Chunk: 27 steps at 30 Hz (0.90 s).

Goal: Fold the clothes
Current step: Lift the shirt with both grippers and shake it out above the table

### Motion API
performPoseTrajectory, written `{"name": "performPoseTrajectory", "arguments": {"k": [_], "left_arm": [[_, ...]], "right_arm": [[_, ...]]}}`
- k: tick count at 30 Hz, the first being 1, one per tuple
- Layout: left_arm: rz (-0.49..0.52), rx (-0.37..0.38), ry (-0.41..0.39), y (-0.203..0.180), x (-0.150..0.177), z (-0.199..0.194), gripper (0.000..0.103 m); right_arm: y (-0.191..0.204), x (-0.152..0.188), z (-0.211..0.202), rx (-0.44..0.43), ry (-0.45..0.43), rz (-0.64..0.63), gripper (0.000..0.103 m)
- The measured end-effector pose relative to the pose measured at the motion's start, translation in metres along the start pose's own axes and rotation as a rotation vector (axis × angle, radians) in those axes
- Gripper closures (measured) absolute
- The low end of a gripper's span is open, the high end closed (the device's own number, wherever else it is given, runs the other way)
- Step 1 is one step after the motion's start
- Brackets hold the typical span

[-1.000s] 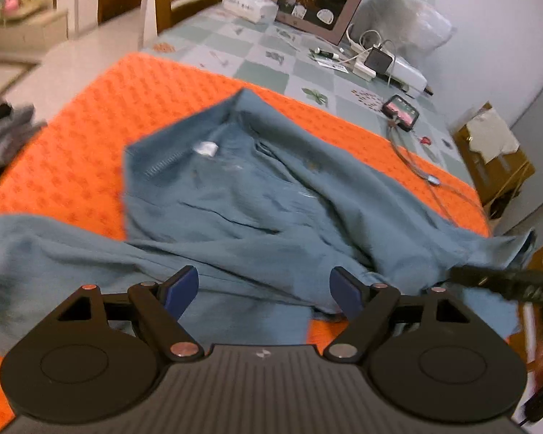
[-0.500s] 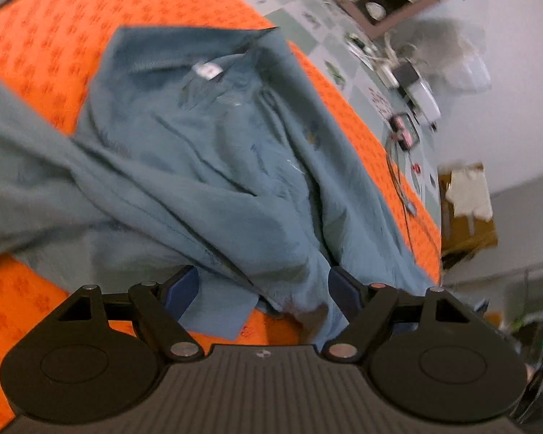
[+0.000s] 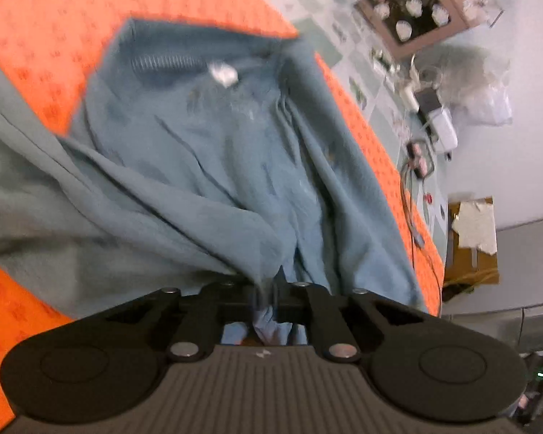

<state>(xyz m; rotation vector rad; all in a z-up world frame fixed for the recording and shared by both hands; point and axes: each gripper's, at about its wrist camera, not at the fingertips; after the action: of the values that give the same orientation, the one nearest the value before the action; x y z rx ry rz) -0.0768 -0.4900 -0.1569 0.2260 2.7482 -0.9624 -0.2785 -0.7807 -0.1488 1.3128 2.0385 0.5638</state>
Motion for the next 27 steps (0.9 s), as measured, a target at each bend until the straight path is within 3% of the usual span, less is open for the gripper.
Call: {"name": "performPoseTrajectory", "arguments": {"k": [10,20,27], "left_arm": [[0.172,-0.034,-0.335,-0.012,-0.035,-0.115,0.099],[0.268,0.045,-0.610,-0.021,-0.077,-0.240,0.099],[0.374,0.148,-0.764,-0.031,-0.085,-0.326,0.099]], "right_arm": [[0.031,-0.048,-0.110,0.004,-0.296,-0.197,0.099],[0.058,-0.072,-0.210,-0.047,-0.546,-0.253,0.099],[0.073,-0.059,-0.269,-0.052,-0.655,-0.316,0.099]]}}
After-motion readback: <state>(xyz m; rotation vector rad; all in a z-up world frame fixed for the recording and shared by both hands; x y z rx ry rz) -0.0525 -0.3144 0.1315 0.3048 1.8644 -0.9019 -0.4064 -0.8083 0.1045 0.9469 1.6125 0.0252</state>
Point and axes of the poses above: each gripper's, at about its wrist camera, not at the fingertips, and z roughly the way its jaws point, y to its left, x to its underside, and after that the axes turned 2 degrees about x, right-handed
